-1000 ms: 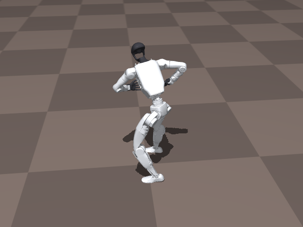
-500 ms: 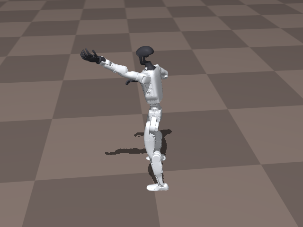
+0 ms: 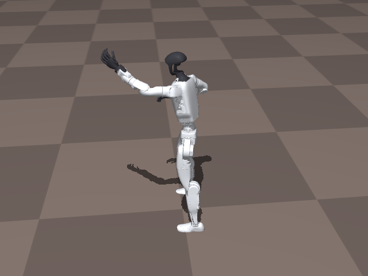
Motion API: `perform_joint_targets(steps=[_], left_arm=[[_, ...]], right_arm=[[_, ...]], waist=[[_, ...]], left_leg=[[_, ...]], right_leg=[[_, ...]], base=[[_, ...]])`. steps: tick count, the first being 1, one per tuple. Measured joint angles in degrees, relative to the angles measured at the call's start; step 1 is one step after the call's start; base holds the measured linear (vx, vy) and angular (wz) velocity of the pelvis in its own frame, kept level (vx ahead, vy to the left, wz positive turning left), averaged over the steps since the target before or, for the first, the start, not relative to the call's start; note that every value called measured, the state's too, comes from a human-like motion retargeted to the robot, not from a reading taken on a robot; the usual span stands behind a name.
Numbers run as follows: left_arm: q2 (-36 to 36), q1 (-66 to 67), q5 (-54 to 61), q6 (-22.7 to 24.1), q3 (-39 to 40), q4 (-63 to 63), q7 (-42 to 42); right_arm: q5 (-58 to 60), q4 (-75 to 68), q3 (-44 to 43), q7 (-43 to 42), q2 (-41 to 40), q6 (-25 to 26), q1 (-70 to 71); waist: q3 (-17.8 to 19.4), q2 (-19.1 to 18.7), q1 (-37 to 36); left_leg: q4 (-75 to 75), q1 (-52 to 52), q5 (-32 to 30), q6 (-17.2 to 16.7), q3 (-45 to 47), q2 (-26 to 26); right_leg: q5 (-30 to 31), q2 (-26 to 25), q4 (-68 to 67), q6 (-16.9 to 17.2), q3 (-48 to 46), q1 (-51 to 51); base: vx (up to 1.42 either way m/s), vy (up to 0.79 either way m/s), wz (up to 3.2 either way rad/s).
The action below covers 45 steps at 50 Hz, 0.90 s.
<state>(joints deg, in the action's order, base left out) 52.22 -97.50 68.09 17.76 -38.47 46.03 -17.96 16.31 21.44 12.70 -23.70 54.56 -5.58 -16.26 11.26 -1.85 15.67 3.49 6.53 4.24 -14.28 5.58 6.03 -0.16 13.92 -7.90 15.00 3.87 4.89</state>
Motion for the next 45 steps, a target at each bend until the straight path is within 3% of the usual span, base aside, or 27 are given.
perform_joint_targets(steps=[8,15,18,20,28,33,40,45], left_arm=[[-2.7,13.8,-42.9,-6.4,-6.8,-19.5,-3.3],[-10.7,31.0,-61.2,-5.7,-8.7,-27.4,6.8],[-13.8,38.2,-67.7,-4.3,-7.6,-29.2,12.2],[-16.6,41.5,-63.4,-4.6,-8.2,-31.2,12.9],[-25.3,50.4,-46.6,-6.1,-18.4,-39.3,19.5],[-27.8,54.6,-35.0,-8.4,-21.2,-42.0,22.6],[-26.5,56.2,-24.1,-11.2,-21.8,-41.2,23.7],[-14.9,47.9,-23.9,-10.4,-23.6,-42.1,24.3]], right_arm=[[1.1,-0.6,-0.6,1.8,-0.5,-1.5,0.5],[2.5,-0.4,2.0,4.0,0.3,-2.9,3.5],[2.3,0.8,1.3,5.1,1.7,-4.8,1.9],[2.0,0.8,1.4,3.5,2.6,-3.8,0.9],[-0.9,2.6,2.8,2.0,4.8,-2.6,-5.7],[0.0,5.3,5.0,1.4,6.3,-2.2,-6.5],[0.6,6.6,6.0,0.5,6.2,-1.7,-6.5],[-1.7,7.0,3.9,0.5,6.9,-2.7,-8.1]], waist=[[3.6,-1.6,4.8],[13.5,1.7,14.3],[17.7,4.1,19.9],[18.5,5.9,21.9],[18.5,12.7,27.6],[18.5,14.6,28.3],[18.5,11.2,24.8],[18.5,5.5,19.2]], left_leg=[[-0.2,0.6,0.0,0.5,8.6,0.7],[-12.1,-4.2,4.5,0.5,16.1,1.0],[-23.9,-9.3,9.9,1.3,19.0,4.9],[-25.1,-12.0,9.1,0.4,21.2,4.1],[-38.9,-24.2,13.8,2.8,28.2,9.1],[-48.9,-33.4,17.2,3.6,28.7,13.5],[-57.2,-43.3,19.5,2.9,25.1,15.8],[-58.3,-41.8,18.2,1.1,20.2,14.9]], right_leg=[[3.2,-2.9,2.2,0.0,9.1,4.3],[6.1,-3.6,3.9,0.0,17.7,8.2],[5.2,-6.0,2.3,0.0,19.4,10.7],[8.2,-5.4,4.9,0.0,23.3,13.6],[14.3,-7.3,10.9,0.0,30.7,23.1],[16.6,-8.6,12.8,0.0,32.3,28.9],[17.4,-8.2,12.7,0.0,30.6,33.5],[12.4,-8.2,6.4,0.0,25.1,29.7]], base=[[-0.04,-0.06,-0.99],[-0.08,-0.02,-1.05],[-0.07,-0.03,-0.91],[-0.13,0.04,-1.09],[-0.12,0.03,-0.86],[-0.18,0.1,-0.38],[-0.18,0.16,0.2],[-0.03,0.1,0.82]])
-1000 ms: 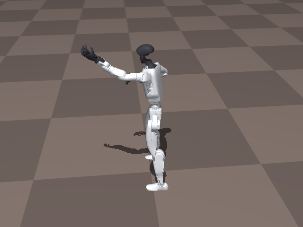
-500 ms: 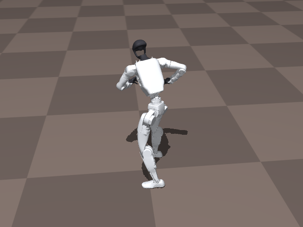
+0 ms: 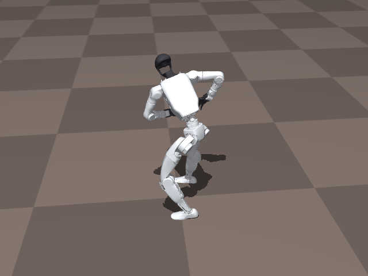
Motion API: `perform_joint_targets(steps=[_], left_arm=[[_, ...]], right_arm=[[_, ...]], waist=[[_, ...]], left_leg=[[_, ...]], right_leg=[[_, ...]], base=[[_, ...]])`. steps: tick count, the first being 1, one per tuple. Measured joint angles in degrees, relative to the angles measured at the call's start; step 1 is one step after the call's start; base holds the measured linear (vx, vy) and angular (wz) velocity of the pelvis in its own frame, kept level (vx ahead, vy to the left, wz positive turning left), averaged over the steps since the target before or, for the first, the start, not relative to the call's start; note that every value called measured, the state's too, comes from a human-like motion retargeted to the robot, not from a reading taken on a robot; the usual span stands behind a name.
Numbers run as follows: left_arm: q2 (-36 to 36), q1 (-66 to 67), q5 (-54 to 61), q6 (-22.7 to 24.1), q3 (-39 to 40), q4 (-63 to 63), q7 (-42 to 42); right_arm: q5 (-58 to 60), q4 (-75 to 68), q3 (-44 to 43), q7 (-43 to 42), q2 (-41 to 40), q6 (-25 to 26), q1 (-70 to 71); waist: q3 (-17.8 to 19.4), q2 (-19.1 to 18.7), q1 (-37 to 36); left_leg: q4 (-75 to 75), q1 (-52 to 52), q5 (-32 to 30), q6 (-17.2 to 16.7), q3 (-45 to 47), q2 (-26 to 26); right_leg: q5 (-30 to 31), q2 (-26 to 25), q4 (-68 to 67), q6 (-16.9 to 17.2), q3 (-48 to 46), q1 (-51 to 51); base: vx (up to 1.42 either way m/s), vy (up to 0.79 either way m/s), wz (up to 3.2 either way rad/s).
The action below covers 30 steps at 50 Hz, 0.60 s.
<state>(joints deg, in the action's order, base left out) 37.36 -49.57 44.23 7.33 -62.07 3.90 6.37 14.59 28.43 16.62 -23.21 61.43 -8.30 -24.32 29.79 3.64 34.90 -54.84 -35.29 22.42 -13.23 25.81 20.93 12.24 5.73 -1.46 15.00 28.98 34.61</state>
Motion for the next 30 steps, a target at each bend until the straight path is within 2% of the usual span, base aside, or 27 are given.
perform_joint_targets(steps=[2,4,6,8,10,12,15,17,20,24,30], left_arm=[[5.9,-5.7,7.9,0.4,0.0,-0.1,-1.0],[11.0,-9.3,12.4,2.3,2.9,2.0,-3.2],[13.9,-12.6,16.3,5.5,8.9,7.1,-7.7],[13.7,-16.8,19.8,9.5,17.7,15.8,-14.0],[10.6,-24.8,19.2,17.2,29.4,30.6,-33.7],[7.4,-34.1,30.1,16.0,41.1,40.9,-27.9],[10.7,-50.3,35.8,13.3,55.2,59.3,-28.9],[15.1,-57.3,35.9,11.8,54.7,66.9,-31.0],[18.3,-63.9,35.0,10.7,44.9,73.5,-33.7],[17.5,-68.1,33.8,10.0,34.5,72.6,-30.8],[16.3,-68.3,34.8,10.0,30.3,67.2,-27.6]], right_arm=[[1.7,-0.5,-0.5,0.4,-0.8,1.2,0.7],[2.2,-0.8,-1.5,0.9,-1.5,1.5,1.2],[2.5,-1.2,-2.9,0.5,-2.6,1.7,1.6],[2.2,-1.7,-4.5,-0.8,-3.9,1.9,2.3],[2.1,-2.7,-5.6,-5.6,-4.9,2.4,3.2],[1.1,-3.8,-5.5,-3.7,-4.8,2.5,4.1],[2.0,-4.0,-5.1,-2.6,-4.2,2.5,5.2],[2.2,-4.0,-5.3,-3.0,-3.4,2.4,6.1],[1.8,-4.6,-5.6,-4.2,-3.5,2.5,6.7],[1.5,-5.8,-5.4,-3.5,-5.5,2.8,7.0],[1.3,-6.0,-4.1,-1.4,-6.5,3.1,9.0]], waist=[[0.0,-1.9,-2.2],[0.0,-3.4,-4.7],[0.0,-4.7,-7.1],[0.0,-5.8,-9.7],[-1.0,-6.7,-12.8],[-4.8,-7.1,-16.1],[-10.7,-7.7,-20.2],[-13.9,-8.1,-22.7],[-17.4,-8.3,-26.2],[-20.6,-6.1,-29.6],[-23.1,-2.7,-30.8]], left_leg=[[5.2,3.6,0.0,-0.2,-1.3,-4.4],[8.2,8.0,-0.8,-1.2,-3.6,-6.0],[11.7,12.8,-1.7,-1.7,-6.1,-7.7],[14.9,17.5,-2.7,-1.7,-8.5,-9.0],[18.9,22.4,-3.9,-1.7,-10.2,-9.8],[23.0,25.3,-5.0,-1.8,-11.4,-11.0],[27.8,28.1,-6.3,-1.7,-12.9,-11.7],[32.0,30.0,-7.5,-1.7,-13.5,-12.2],[37.9,32.5,-9.4,-1.7,-14.8,-12.8],[44.9,35.5,-11.7,-1.7,-17.3,-13.7],[52.1,38.9,-14.5,-1.7,-22.0,-15.0]], right_leg=[[0.8,3.3,1.5,0.0,-1.1,-3.5],[-0.8,4.0,0.1,0.0,-4.2,-8.1],[-2.3,4.6,-1.1,0.0,-7.7,-13.3],[-3.5,4.8,-1.9,0.0,-11.2,-18.4],[-3.8,4.9,-1.4,0.0,-13.8,-23.1],[-3.8,5.4,-0.9,0.0,-16.0,-25.6],[-4.1,5.4,-0.6,0.0,-18.5,-27.4],[-4.2,5.5,-0.3,0.0,-19.7,-28.0],[-4.7,5.6,-0.3,0.0,-21.6,-28.7],[-6.3,6.3,-0.6,0.0,-24.7,-30.2],[-9.7,8.5,-2.3,0.0,-29.5,-32.8]], base=[[-0.04,0.16,1.26],[0.1,0.02,1.23],[0.16,-0.04,1.31],[0.17,-0.07,1.21],[0.19,-0.12,0.88],[0.17,-0.1,0.74],[0.17,-0.1,0.51],[0.16,-0.11,0.38],[0.14,-0.12,0.44],[0.12,-0.08,0.64],[0.09,-0.03,0.79]])
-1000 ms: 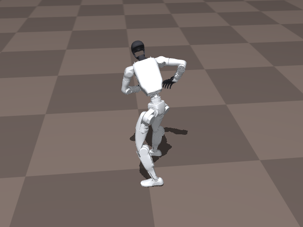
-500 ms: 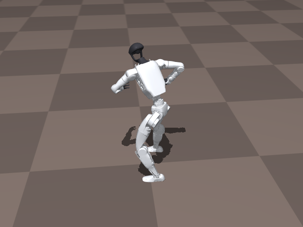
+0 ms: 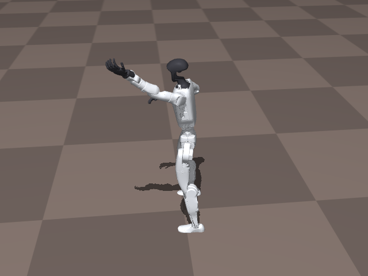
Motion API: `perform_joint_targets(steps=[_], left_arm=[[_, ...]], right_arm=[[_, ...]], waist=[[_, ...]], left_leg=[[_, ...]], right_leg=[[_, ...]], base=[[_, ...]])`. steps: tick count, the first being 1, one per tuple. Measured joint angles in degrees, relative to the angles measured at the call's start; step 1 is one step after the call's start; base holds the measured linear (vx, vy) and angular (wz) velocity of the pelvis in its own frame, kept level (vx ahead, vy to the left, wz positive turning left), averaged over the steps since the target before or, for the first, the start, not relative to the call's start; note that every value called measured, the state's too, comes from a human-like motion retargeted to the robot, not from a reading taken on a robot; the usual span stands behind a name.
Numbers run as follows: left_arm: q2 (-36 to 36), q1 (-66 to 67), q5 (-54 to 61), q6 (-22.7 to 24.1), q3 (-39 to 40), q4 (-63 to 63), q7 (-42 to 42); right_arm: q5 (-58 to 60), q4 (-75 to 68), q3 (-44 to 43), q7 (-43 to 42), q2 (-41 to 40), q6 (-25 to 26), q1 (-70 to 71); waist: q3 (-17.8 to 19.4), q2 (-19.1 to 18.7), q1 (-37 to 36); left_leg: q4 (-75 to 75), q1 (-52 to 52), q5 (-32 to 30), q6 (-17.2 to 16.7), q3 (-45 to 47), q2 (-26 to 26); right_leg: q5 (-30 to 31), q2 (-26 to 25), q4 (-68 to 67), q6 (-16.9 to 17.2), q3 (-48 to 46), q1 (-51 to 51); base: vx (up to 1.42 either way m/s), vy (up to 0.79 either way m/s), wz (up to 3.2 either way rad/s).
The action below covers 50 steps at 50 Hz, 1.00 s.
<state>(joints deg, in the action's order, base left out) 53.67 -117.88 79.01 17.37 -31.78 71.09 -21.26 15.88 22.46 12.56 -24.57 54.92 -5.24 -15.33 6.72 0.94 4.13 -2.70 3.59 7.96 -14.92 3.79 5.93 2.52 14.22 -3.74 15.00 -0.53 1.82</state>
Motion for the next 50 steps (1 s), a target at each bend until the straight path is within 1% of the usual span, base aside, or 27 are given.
perform_joint_targets(steps=[5,8,16,21,25,27,29,32,34,35,36,38,43,47,50], left_arm=[[-1.1,3.8,0.8,0.7,-1.5,-1.9,0.0],[-1.4,6.3,0.1,0.6,-1.1,-3.0,0.4],[-3.3,13.2,-3.2,0.0,-1.6,-9.6,1.7],[-5.9,19.4,-6.6,-0.7,-5.4,-20.1,4.5],[-8.0,26.9,-9.1,-1.7,-10.8,-33.5,8.1],[-8.1,30.5,-13.5,-2.9,-14.1,-41.1,10.5],[-7.7,33.2,-23.1,-4.4,-17.3,-48.5,13.0],[-6.8,36.3,-46.0,-6.6,-20.0,-57.9,16.5],[-7.2,39.2,-59.9,-7.4,-19.8,-62.4,18.0],[-7.7,41.2,-65.3,-7.7,-19.4,-64.2,18.5],[-8.7,43.8,-67.8,-7.7,-18.6,-65.1,18.8],[-11.3,49.7,-69.8,-7.5,-17.0,-66.0,19.0],[-18.8,62.9,-66.2,-6.3,-15.4,-64.9,19.1],[-23.8,68.9,-63.8,-5.8,-18.8,-63.9,20.2],[-27.0,70.3,-61.4,-6.1,-22.5,-63.0,20.9]], right_arm=[[-0.2,-0.8,1.6,0.6,-0.2,0.1,2.0],[-0.4,-1.2,2.1,1.0,-0.1,-0.1,2.6],[-0.4,-1.5,2.6,1.3,-0.8,-0.3,1.6],[-0.4,-1.6,2.4,1.6,-1.4,-0.5,0.2],[-0.7,-1.8,2.0,1.6,-1.5,-0.6,-0.7],[-0.9,-1.7,1.8,2.4,-1.1,-0.8,-0.9],[-0.9,-1.6,1.3,3.8,-0.6,-1.3,-1.0],[-0.6,-1.0,0.1,6.3,0.1,-2.6,-1.3],[-0.3,-0.6,-1.0,6.9,0.4,-3.2,-1.4],[-0.1,-0.5,-1.4,6.9,0.4,-3.4,-1.5],[0.0,-0.5,-1.7,6.6,0.5,-3.3,-1.4],[0.1,-0.7,-2.0,5.8,0.7,-3.2,-1.2],[0.3,-0.7,-2.0,4.4,2.5,-3.3,-0.9],[-0.3,0.0,-1.8,2.9,4.4,-3.6,-3.7],[-1.2,0.8,-1.7,1.8,5.3,-3.4,-6.8]], waist=[[-1.2,1.2,0.4],[-1.7,1.6,0.8],[-1.6,1.9,2.2],[-0.8,1.6,4.0],[0.2,0.7,6.2],[1.1,0.2,7.8],[2.3,-0.2,9.6],[5.0,-0.4,12.6],[7.5,0.0,14.5],[8.8,0.3,15.5],[10.4,0.6,16.5],[13.6,1.5,18.6],[21.3,5.8,25.2],[23.1,9.5,31.2],[23.1,11.5,34.8]], left_leg=[[2.2,1.1,-1.2,0.6,-3.2,-0.5],[2.4,1.4,-1.3,1.1,-4.1,-0.9],[2.1,2.4,-1.4,2.1,-3.9,-1.5],[3.0,2.7,-2.1,2.4,-2.7,-1.2],[3.5,2.6,-2.7,2.5,-1.1,-0.6],[3.0,2.3,-2.6,2.5,0.0,-0.3],[1.7,1.6,-2.2,2.4,1.5,0.1],[-1.8,0.0,-0.9,2.4,4.3,0.6],[-5.1,-1.5,0.1,2.5,6.7,0.9],[-6.8,-2.3,0.7,2.6,8.1,1.0],[-8.7,-3.2,1.3,2.7,9.6,1.3],[-12.5,-5.0,2.4,2.8,12.8,2.1],[-22.0,-9.9,5.7,3.5,20.7,4.7],[-29.5,-16.9,8.3,4.6,24.8,7.3],[-35.6,-23.6,10.3,5.6,26.7,9.4]], right_leg=[[-2.0,1.2,-1.8,0.0,-3.1,-1.5],[-2.7,1.7,-2.4,0.0,-4.0,-2.2],[-4.2,2.6,-4.3,0.0,-3.3,-2.2],[-4.5,2.1,-5.5,0.0,-1.6,-0.7],[-4.0,1.3,-5.8,0.0,0.3,1.1],[-3.6,0.7,-5.9,0.0,1.7,2.1],[-3.1,0.0,-5.9,0.0,3.4,3.3],[-2.1,-0.9,-5.7,0.0,6.8,5.2],[-1.3,-1.4,-5.2,0.0,9.6,6.7],[-0.8,-1.6,-4.8,0.0,11.2,7.5],[-0.2,-2.0,-4.1,-0.2,12.8,8.3],[1.1,-2.8,-2.7,-0.4,16.3,9.9],[5.4,-4.5,1.9,-0.3,24.7,14.3],[8.9,-5.7,4.9,0.0,29.3,20.1],[11.2,-6.3,6.5,0.0,31.8,25.4]], base=[[0.05,-0.03,0.61],[0.03,-0.03,0.31],[0.0,0.0,0.0],[-0.04,-0.06,-0.22],[-0.05,-0.07,-0.37],[-0.06,-0.07,-0.55],[-0.07,-0.07,-0.7],[-0.09,-0.06,-0.92],[-0.11,-0.04,-1.16],[-0.13,-0.03,-1.32],[-0.13,-0.03,-1.41],[-0.14,-0.02,-1.52],[-0.16,0.02,-1.48],[-0.17,0.05,-0.99],[-0.19,0.1,-0.64]])
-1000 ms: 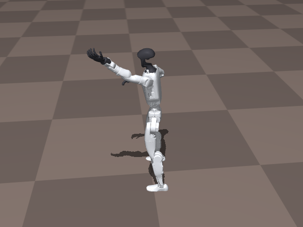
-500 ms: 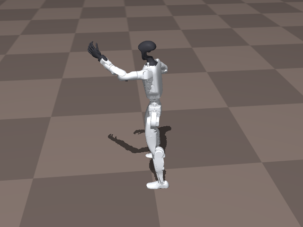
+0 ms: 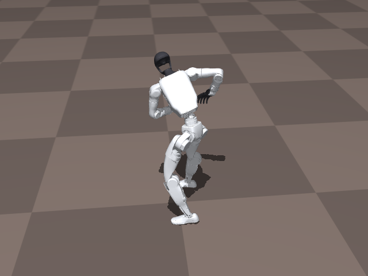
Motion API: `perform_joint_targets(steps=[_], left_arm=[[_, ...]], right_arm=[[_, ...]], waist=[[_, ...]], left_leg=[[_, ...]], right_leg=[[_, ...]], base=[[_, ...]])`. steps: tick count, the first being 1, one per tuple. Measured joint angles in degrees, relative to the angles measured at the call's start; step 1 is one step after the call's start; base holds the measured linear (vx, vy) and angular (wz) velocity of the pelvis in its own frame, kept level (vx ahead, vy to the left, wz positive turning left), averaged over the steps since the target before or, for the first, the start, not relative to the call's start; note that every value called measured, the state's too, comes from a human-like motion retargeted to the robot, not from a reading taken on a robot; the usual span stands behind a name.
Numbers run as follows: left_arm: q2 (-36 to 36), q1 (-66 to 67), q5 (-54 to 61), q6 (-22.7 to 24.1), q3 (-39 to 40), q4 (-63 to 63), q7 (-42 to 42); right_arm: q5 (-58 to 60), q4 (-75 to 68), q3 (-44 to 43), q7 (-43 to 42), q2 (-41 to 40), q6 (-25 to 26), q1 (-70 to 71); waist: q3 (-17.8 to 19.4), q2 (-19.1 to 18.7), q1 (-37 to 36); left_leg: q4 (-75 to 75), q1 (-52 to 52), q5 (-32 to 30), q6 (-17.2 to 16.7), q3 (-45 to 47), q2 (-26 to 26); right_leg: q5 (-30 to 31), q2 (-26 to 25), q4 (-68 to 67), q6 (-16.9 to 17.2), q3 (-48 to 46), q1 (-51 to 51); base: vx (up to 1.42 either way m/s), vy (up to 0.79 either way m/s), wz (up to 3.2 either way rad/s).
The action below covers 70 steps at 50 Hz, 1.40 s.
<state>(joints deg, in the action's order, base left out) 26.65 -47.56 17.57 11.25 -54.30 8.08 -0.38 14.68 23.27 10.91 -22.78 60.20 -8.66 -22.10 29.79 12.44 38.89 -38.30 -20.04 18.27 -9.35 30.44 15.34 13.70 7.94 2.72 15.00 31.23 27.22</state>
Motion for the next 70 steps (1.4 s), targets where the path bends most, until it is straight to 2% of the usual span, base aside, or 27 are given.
perform_joint_targets(steps=[6,8,14,20,25,29,31,33,35,37,40,44,48,54,61,70], left_arm=[[-2.0,-0.3,5.7,-1.1,-4.1,-0.3,1.8],[-1.2,-0.2,6.2,-1.2,-4.6,-0.7,2.7],[3.0,-1.3,15.1,-3.0,-6.4,-2.1,4.5],[14.8,-8.5,25.4,-3.6,-6.5,-6.2,5.9],[28.7,-17.0,40.4,1.0,-2.3,-6.1,2.3],[32.8,-24.9,51.4,6.8,7.1,7.2,-5.8],[31.9,-31.7,54.8,9.4,13.2,19.8,-12.3],[30.4,-40.3,56.8,10.7,20.0,35.0,-19.7],[29.5,-52.4,57.4,9.1,27.6,52.8,-26.2],[32.0,-66.3,54.7,4.3,34.6,69.4,-30.2],[36.1,-75.3,53.4,2.0,33.6,77.4,-33.9],[34.2,-75.5,53.5,3.2,22.6,73.5,-28.9],[33.3,-71.4,53.8,3.9,17.7,64.1,-21.7],[31.1,-66.6,56.4,5.9,19.0,58.4,-22.6],[30.5,-62.0,55.7,6.0,20.3,56.3,-22.0],[27.3,-54.0,53.0,5.7,17.9,49.4,-19.7]], right_arm=[[0.1,3.1,1.6,-0.6,1.3,0.0,-2.9],[-1.0,4.5,2.4,0.5,2.0,-0.8,-2.2],[1.0,6.0,5.6,-1.0,0.9,0.4,-0.2],[1.3,5.2,3.8,-0.6,-0.2,1.4,-1.5],[2.7,3.7,1.1,0.0,-2.1,1.9,-2.5],[2.8,2.4,-0.4,-1.5,-4.3,3.1,-1.4],[2.1,1.7,-0.9,-2.8,-4.5,3.6,0.3],[1.4,1.2,-0.6,-4.0,-4.0,3.7,2.1],[0.9,0.9,-0.3,-4.7,-2.6,3.5,3.6],[2.0,0.8,-0.7,-5.1,-2.0,3.1,4.4],[1.8,0.9,-1.8,-6.1,-2.3,2.9,4.5],[0.8,-0.5,-1.8,-5.1,-4.8,3.2,4.2],[0.1,-1.2,-0.5,-2.4,-5.8,3.2,4.7],[1.3,-1.5,1.1,-2.1,-5.2,3.3,6.9],[1.0,-2.7,1.6,-2.5,-5.3,2.8,8.4],[0.6,-3.2,1.4,-3.3,-6.4,2.4,6.4]], waist=[[0.0,1.3,2.7],[0.0,0.7,1.7],[0.0,-2.2,-2.1],[0.0,-8.5,-8.6],[0.0,-12.7,-13.0],[-0.1,-15.3,-16.9],[-0.9,-16.3,-18.9],[-3.7,-17.1,-21.1],[-7.5,-17.7,-23.0],[-11.2,-18.0,-24.9],[-15.2,-18.2,-27.9],[-18.6,-16.7,-31.9],[-21.0,-13.8,-33.6],[-23.8,-12.1,-33.1],[-26.9,-12.4,-30.9],[-27.1,-14.2,-28.3]], left_leg=[[-12.5,-14.9,3.9,0.7,1.5,4.8],[-18.8,-20.5,4.3,0.6,0.3,9.2],[-21.9,-26.5,6.2,-0.9,-0.3,8.7],[-19.4,-22.9,5.5,-1.9,-2.8,4.1],[-11.5,-11.1,3.7,-4.0,-7.1,-1.7],[-3.2,0.4,1.7,-5.6,-11.7,-4.4],[1.2,5.2,0.5,-5.6,-13.5,-5.6],[5.1,8.5,-0.7,-5.6,-15.0,-6.2],[8.5,10.5,-1.8,-5.6,-16.2,-6.7],[11.8,12.1,-2.7,-5.6,-17.3,-7.2],[15.8,14.2,-3.7,-5.6,-18.6,-7.4],[21.0,16.9,-5.2,-5.6,-20.8,-7.6],[26.4,19.4,-7.1,-5.6,-23.7,-8.0],[33.8,22.0,-10.4,-5.6,-27.6,-8.0],[40.4,24.3,-13.7,-5.6,-28.8,-7.4],[41.0,25.8,-14.2,-5.6,-27.3,-6.1]], right_leg=[[3.7,-1.3,1.8,0.0,3.5,11.4],[2.8,-4.7,-0.9,0.0,2.6,15.2],[6.0,-2.7,1.7,0.0,3.7,18.8],[2.4,0.3,-2.7,0.0,0.4,14.8],[-2.7,3.8,-6.7,0.0,-6.2,3.4],[-5.2,4.7,-6.7,0.0,-13.4,-8.7],[-5.6,5.0,-5.8,0.0,-16.6,-13.9],[-5.7,4.9,-4.7,0.0,-19.1,-17.2],[-5.9,4.9,-3.9,0.0,-21.2,-19.1],[-6.1,4.9,-3.3,0.0,-22.6,-20.3],[-7.0,4.8,-3.3,0.0,-24.3,-21.4],[-8.4,4.6,-3.8,0.0,-26.6,-22.9],[-10.0,5.1,-4.6,0.0,-29.7,-24.7],[-11.7,5.4,-5.3,0.0,-34.1,-26.4],[-12.6,4.9,-5.3,0.0,-35.8,-26.7],[-13.1,3.8,-6.2,0.0,-34.0,-26.3]], base=[[-0.21,0.15,-0.46],[-0.15,0.06,-0.56],[-0.16,0.19,0.0],[-0.05,0.15,0.71],[0.12,0.03,1.18],[0.22,-0.13,1.13],[0.19,-0.15,0.95],[0.18,-0.16,0.71],[0.18,-0.15,0.6],[0.17,-0.13,0.5],[0.16,-0.14,0.41],[0.12,-0.15,0.51],[0.09,-0.12,0.71],[0.05,-0.1,0.67],[0.02,-0.08,0.23],[0.0,-0.07,-0.15]])
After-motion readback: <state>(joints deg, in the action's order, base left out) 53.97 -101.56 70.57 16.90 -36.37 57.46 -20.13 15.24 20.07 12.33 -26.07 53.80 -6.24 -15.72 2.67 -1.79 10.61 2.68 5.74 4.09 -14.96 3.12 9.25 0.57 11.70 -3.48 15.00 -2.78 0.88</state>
